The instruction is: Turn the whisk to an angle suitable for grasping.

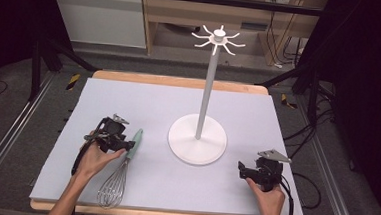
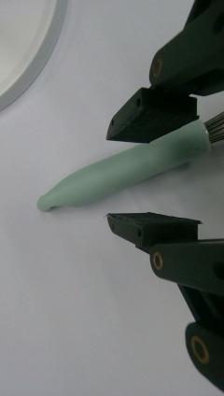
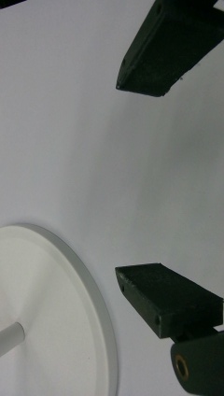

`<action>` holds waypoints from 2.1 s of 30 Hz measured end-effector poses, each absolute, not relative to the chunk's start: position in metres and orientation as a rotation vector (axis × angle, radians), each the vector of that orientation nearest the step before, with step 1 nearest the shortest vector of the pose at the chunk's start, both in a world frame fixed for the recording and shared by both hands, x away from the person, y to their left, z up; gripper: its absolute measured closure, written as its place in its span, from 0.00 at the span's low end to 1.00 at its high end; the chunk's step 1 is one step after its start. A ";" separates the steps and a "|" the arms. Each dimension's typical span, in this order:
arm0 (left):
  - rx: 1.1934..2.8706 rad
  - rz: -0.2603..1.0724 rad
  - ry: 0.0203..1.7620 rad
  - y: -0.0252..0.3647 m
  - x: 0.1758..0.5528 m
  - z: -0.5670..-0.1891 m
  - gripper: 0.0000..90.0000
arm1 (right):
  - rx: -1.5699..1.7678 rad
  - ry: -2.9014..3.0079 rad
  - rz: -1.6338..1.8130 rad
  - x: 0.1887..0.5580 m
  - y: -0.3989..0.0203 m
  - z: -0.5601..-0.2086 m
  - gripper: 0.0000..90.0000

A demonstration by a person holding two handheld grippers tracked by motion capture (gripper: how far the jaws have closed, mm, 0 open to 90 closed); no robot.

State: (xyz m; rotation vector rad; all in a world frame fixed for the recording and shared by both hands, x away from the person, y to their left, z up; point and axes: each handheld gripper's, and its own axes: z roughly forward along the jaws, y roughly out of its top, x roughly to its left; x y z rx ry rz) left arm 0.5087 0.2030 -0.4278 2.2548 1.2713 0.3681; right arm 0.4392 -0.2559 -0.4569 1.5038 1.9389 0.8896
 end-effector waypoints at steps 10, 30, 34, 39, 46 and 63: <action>2.267 0.335 1.281 0.191 0.510 -0.435 0.61 | 1.505 1.945 0.889 0.439 -0.256 -0.457 0.11; 2.233 0.282 1.385 0.185 0.516 -0.450 0.63 | 1.507 1.958 0.889 0.440 -0.255 -0.458 0.11; 2.221 0.255 1.403 0.186 0.518 -0.452 0.63 | 1.506 1.967 0.886 0.440 -0.253 -0.459 0.11; 2.219 0.243 1.409 0.184 0.517 -0.455 0.62 | 1.503 1.965 0.883 0.441 -0.254 -0.458 0.11; 2.210 0.256 1.445 0.182 0.516 -0.455 0.64 | 1.505 1.963 0.887 0.441 -0.254 -0.458 0.11; 2.217 0.232 1.556 0.180 0.519 -0.450 0.75 | 1.505 1.967 0.886 0.441 -0.254 -0.458 0.11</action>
